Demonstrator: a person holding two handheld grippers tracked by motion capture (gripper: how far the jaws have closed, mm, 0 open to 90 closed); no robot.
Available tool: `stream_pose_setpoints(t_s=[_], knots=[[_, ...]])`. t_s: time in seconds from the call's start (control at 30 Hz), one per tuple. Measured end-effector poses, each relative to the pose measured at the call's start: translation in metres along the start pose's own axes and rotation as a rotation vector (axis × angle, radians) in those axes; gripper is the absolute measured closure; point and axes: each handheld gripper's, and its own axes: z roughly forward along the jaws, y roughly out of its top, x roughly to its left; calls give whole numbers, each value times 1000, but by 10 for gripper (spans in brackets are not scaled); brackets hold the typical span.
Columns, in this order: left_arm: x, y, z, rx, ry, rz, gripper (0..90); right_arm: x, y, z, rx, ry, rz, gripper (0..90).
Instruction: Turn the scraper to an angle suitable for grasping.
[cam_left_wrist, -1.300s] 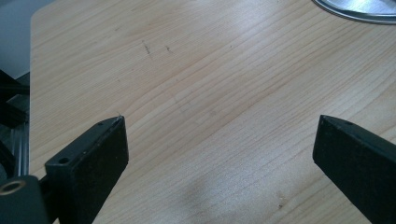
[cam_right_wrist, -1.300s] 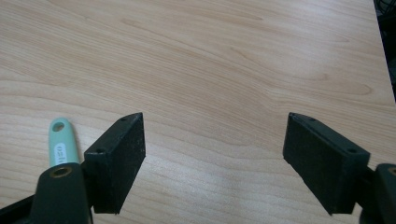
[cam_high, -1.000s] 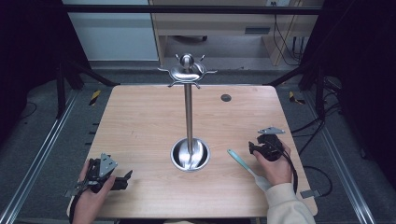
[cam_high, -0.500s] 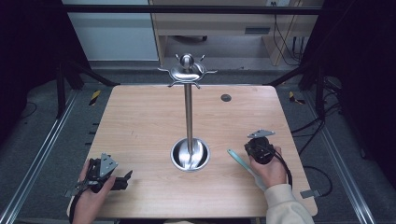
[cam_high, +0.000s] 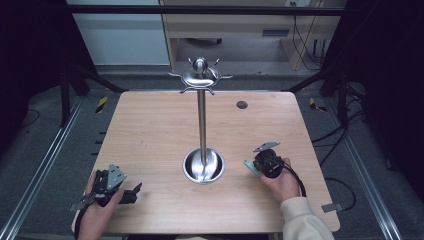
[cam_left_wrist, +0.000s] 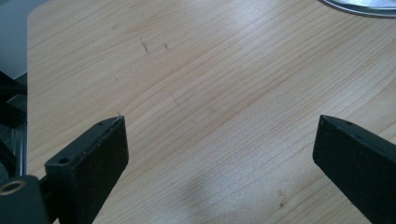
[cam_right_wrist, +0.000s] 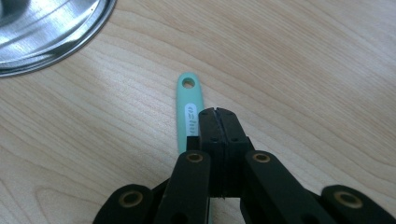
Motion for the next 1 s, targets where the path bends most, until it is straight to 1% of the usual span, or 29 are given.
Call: stream_pose_setpoints(t_s=[0.03, 0.13, 0.23, 0.3, 0.33, 0.37, 0.4, 0.43, 0.47, 0.5, 0.53, 0.6, 0.73, 0.77, 0.87, 0.9, 0.93, 1.0], knots=[[0, 0, 0, 0, 0, 0, 32, 0, 0, 1, 7, 8, 7, 900], [0, 0, 0, 1, -1, 2, 32, -1, 0, 2, 11, 11, 13, 900], [-1, 0, 0, 2, -2, 2, 32, 0, 0, 3, 15, 24, 7, 900], [-1, 0, 0, 4, -3, 2, 32, 3, -1, 2, 19, 51, 2, 900], [-1, 0, 0, 4, -3, 2, 32, 3, -1, 2, 19, 51, 2, 900], [-1, -1, 0, 5, -4, 1, 32, 5, -2, 1, 20, 65, -18, 900], [-1, -1, 0, 7, -8, 1, 32, 10, -4, -1, 23, 99, -38, 900], [-1, -1, 0, 7, -8, 1, 32, 10, -4, -1, 23, 99, -38, 900], [-1, -1, 0, 9, -5, 4, 32, 15, -7, -4, 24, 130, -66, 900], [-1, -1, 0, 9, -5, 4, 32, 17, -8, -5, 29, 140, -77, 900], [-1, -1, 0, 8, -5, 1, 32, 20, -9, -7, 27, 162, -85, 900], [-1, -1, 0, 6, -2, -2, 32, 26, -11, -9, 30, 184, -118, 900], [0, -2, 0, 8, 1, -4, 32, 35, -7, -17, 0, 203, -162, 900], [0, -1, 0, 7, 3, -3, 32, 37, -5, -20, 5, 190, -174, 900], [0, -1, -1, 2, 8, -1, 32, 40, 1, -27, 34, 186, -229, 888], [0, -1, -1, 2, 8, -1, 32, 40, 1, -27, 34, 186, -229, 888], [0, -1, -1, 3, 8, 2, 32, 39, 7, -32, 64, 184, -267, 868], [0, 0, -1, 3, 5, 5, 32, 38, 12, -34, 98, 188, -295, 854]])
